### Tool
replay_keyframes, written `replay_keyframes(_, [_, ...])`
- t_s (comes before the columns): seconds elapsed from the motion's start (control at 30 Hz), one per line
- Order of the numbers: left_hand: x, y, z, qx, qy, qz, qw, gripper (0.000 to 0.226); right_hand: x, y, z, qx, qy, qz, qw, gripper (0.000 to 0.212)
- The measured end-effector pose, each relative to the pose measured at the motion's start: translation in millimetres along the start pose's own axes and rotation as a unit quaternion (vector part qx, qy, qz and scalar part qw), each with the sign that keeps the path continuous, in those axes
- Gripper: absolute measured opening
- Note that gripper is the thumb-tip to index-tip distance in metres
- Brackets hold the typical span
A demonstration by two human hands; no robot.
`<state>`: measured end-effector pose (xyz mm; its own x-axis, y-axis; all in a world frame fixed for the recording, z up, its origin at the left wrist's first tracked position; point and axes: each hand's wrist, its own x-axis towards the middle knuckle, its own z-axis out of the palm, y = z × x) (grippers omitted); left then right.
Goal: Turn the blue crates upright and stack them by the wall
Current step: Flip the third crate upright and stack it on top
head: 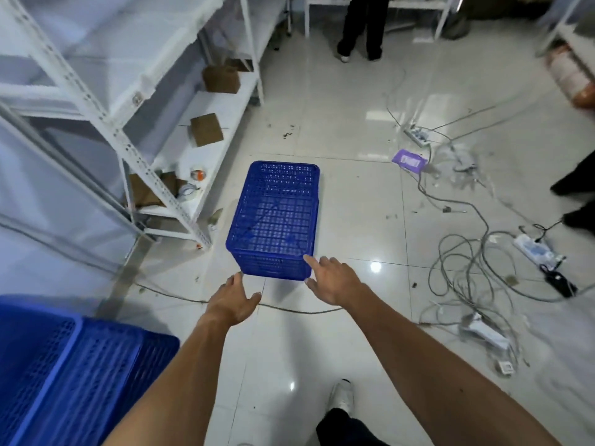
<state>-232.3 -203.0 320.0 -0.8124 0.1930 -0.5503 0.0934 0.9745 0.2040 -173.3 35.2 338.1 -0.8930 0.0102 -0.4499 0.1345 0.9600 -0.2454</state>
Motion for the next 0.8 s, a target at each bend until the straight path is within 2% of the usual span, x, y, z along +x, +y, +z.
replay_keyframes(0.2, [22.4,18.9,-5.9,0.039,-0.027,-0.026,0.999,0.076,16.0,45.9,-26.3,0.009,0.009,0.001,1.000,0.061])
replay_keyframes(0.4, [72.9,25.7,-33.7,0.037,-0.021,-0.018,0.999,0.073,60.0,57.1,-37.0,-0.001,-0.025,0.009,1.000,0.062])
replay_keyframes(0.57, [158.7,11.4,-63.1,0.035,-0.036,-0.001,0.999,0.065,128.5,48.7,-39.8,-0.006,-0.044,0.009,0.999,0.060])
replay_keyframes(0.8, [309.1,-15.7,-99.7,-0.025,-0.087,0.004,0.996,0.051,250.8,36.8,-30.6,0.069,-0.105,0.091,0.988,0.050])
